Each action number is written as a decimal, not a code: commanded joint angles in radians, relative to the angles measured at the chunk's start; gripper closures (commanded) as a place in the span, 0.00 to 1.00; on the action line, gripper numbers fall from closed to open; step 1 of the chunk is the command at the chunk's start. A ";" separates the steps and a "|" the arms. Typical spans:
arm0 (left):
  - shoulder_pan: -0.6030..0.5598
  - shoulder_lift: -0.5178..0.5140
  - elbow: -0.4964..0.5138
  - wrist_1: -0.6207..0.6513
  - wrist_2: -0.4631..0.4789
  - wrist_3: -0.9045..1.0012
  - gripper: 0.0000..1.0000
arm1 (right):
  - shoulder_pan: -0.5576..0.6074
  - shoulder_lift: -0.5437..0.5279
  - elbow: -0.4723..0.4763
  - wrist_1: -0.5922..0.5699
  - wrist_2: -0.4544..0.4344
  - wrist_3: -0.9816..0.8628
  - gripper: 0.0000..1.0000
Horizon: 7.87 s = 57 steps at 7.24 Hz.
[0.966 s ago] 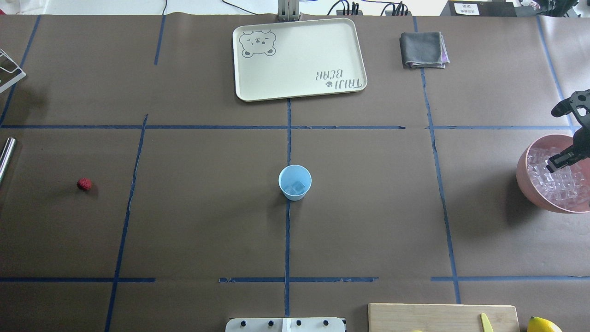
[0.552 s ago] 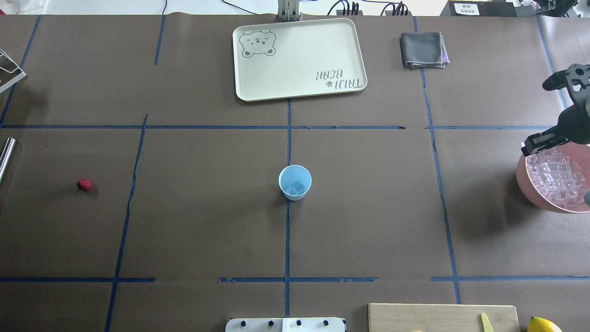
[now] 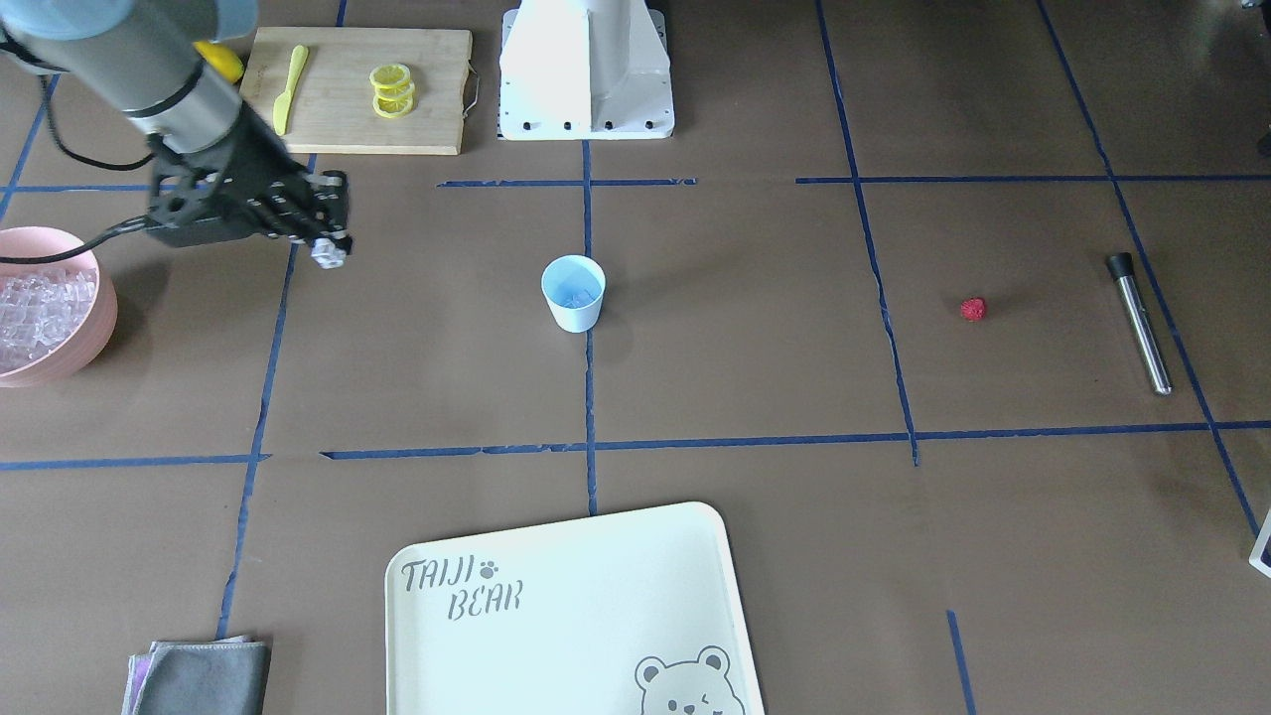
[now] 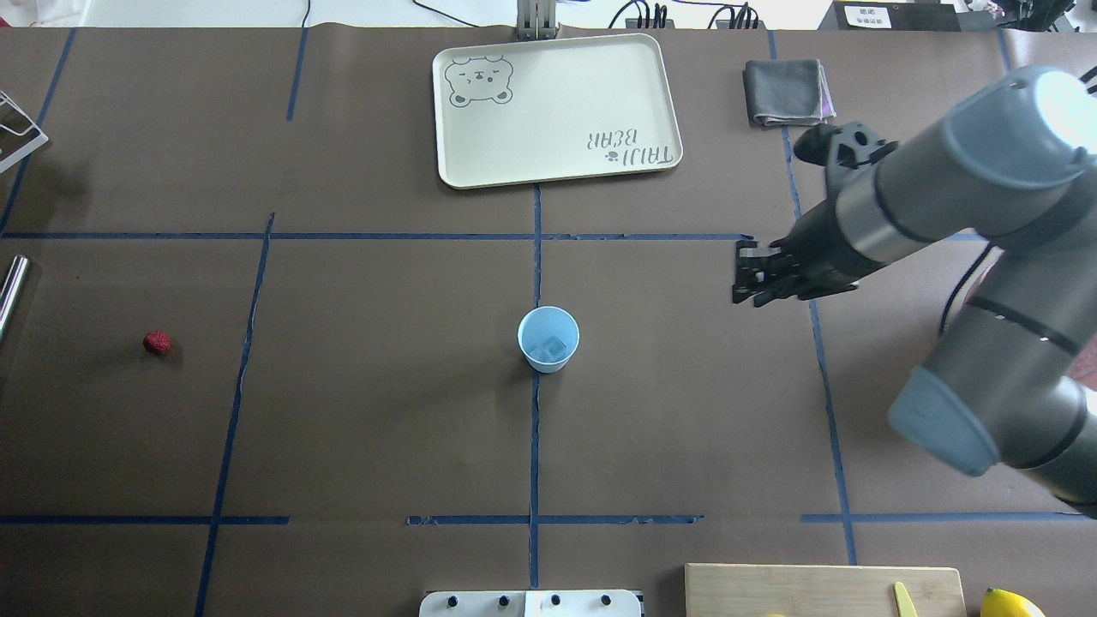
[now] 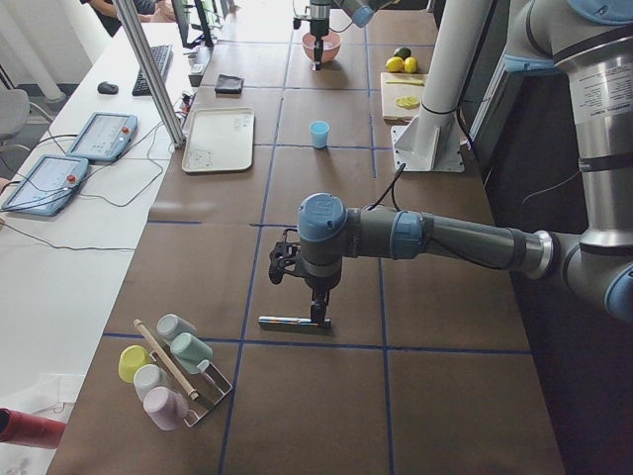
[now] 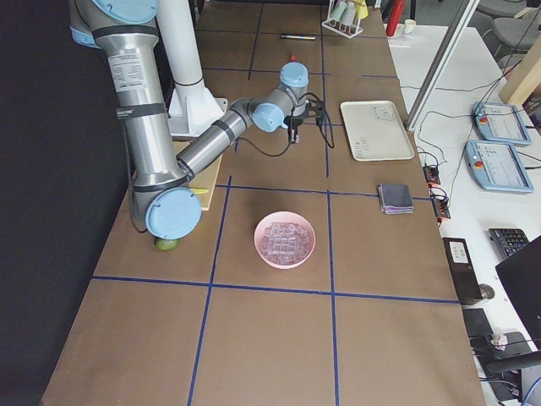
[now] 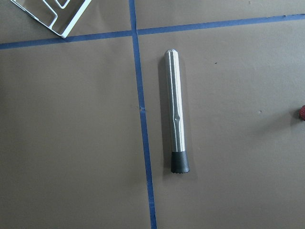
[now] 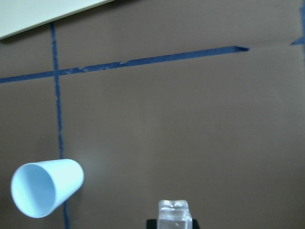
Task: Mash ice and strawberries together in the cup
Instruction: 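Carry the ice cube with the right gripper into the blue cup and release, then withdraw the right gripper toward the bowl while the left gripper reaches the strawberry, then grasp the red strawberry with the left gripper, then carry the strawberry with the left gripper over the blue cup and drop it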
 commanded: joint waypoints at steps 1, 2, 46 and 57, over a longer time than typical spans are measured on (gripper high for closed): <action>0.000 0.003 0.002 0.000 0.000 -0.001 0.00 | -0.168 0.219 -0.128 0.003 -0.152 0.241 1.00; 0.002 0.003 0.004 0.000 0.000 -0.001 0.00 | -0.195 0.300 -0.214 0.006 -0.198 0.288 1.00; 0.840 -0.889 0.327 -0.537 0.075 -1.604 1.00 | 0.492 -0.348 -0.048 -0.032 0.265 -0.652 0.00; 0.956 -0.991 0.377 -0.546 0.250 -1.586 0.22 | 0.486 -0.343 -0.048 -0.026 0.254 -0.657 0.00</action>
